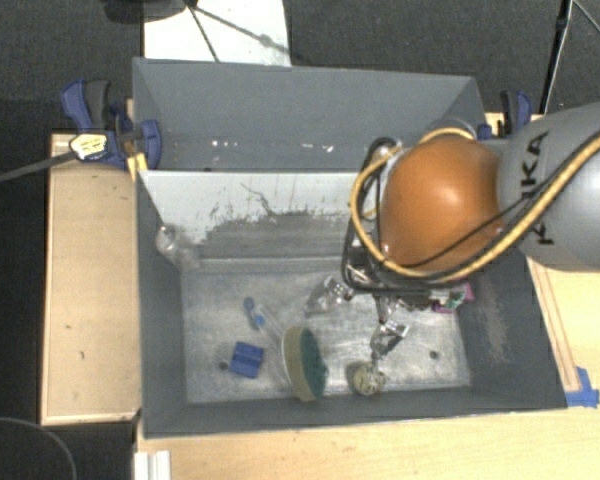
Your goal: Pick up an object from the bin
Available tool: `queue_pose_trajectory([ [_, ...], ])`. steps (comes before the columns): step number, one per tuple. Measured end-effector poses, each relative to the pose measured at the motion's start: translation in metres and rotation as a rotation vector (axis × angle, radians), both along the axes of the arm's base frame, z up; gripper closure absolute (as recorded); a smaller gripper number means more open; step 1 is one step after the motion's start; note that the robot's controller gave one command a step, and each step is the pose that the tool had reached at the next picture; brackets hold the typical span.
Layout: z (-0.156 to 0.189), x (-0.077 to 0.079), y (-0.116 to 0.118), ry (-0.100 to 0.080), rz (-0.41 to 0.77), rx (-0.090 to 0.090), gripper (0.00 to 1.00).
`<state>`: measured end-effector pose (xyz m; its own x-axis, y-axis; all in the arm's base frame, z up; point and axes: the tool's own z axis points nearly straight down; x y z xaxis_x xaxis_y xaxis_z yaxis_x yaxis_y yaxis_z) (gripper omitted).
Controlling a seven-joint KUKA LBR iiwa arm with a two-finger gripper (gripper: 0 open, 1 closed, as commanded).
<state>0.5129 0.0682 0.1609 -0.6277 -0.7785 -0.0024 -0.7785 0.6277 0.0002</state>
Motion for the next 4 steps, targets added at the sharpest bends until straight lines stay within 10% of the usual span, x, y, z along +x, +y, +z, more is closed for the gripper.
queue_pose_trajectory([
  [2, -0.072, -0.008, 0.09, -0.009, 0.24, -0.003, 0.0],
  [3, -0.08, -0.023, 0.124, -0.026, 0.084, 0.004, 0.0],
  [4, -0.076, -0.019, 0.125, -0.041, 0.081, 0.012, 1.0],
])
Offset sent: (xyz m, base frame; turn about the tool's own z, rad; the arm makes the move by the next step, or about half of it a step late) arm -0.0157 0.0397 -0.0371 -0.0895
